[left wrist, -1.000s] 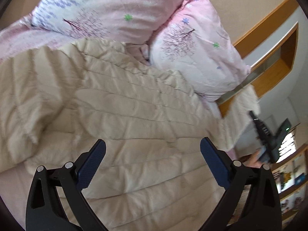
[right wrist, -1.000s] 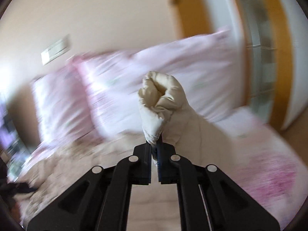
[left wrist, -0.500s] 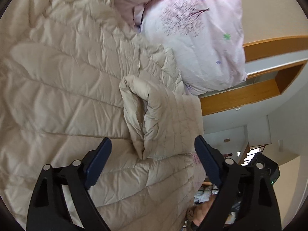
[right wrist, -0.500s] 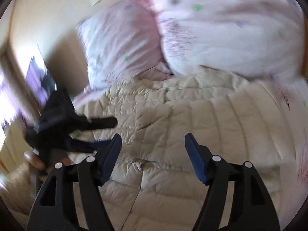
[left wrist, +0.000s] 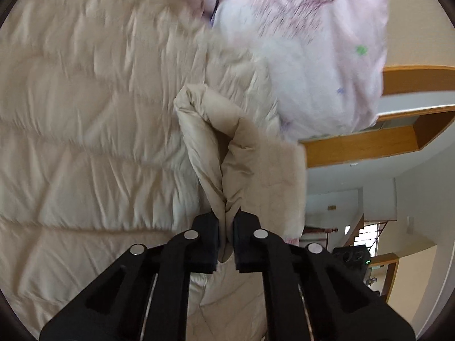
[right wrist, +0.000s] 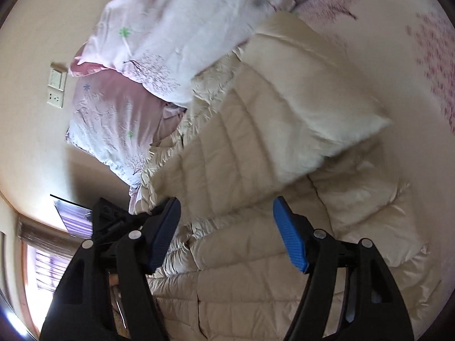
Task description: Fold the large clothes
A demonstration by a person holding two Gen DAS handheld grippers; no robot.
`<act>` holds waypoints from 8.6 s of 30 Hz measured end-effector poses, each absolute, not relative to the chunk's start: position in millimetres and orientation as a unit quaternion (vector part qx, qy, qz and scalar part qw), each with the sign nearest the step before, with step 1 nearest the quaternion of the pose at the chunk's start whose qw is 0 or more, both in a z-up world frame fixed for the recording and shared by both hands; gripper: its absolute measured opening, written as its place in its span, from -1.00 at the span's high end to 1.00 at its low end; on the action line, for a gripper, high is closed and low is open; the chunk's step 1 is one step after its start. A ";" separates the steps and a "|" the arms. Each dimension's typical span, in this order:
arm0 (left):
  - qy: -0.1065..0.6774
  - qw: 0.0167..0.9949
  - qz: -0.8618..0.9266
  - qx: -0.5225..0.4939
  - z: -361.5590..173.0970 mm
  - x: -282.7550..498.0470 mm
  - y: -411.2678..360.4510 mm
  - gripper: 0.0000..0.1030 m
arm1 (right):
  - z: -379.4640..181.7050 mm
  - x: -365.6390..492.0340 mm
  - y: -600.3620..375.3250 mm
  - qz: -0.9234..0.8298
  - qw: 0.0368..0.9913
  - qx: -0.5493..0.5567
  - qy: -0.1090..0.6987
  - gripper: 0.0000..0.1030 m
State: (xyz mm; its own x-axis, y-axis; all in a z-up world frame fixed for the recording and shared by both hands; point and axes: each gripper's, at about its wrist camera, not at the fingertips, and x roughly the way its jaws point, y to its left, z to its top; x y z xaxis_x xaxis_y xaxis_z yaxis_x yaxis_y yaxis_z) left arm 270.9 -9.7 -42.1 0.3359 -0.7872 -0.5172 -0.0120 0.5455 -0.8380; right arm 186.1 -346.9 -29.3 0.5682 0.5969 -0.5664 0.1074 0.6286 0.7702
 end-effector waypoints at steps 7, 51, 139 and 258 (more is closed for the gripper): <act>0.436 0.791 -0.218 -0.370 -2.4 266.4 60.9 0.90 | -48.3 200.5 -349.4 0.139 0.774 0.438 0.436 -0.32; 0.369 0.848 0.021 -0.379 -21.3 29.6 261.5 -0.11 | -22.6 301.9 -60.5 0.223 0.829 0.088 0.505 -0.05; 0.424 0.857 -0.246 -0.158 11.1 228.0 -46.7 0.19 | 7.3 231.8 -310.4 0.115 0.868 0.243 0.417 -0.31; 0.457 0.834 -0.216 -0.222 -44.1 -10.4 162.6 -0.45 | -67.3 49.8 -454.8 0.130 0.791 0.285 0.526 -0.28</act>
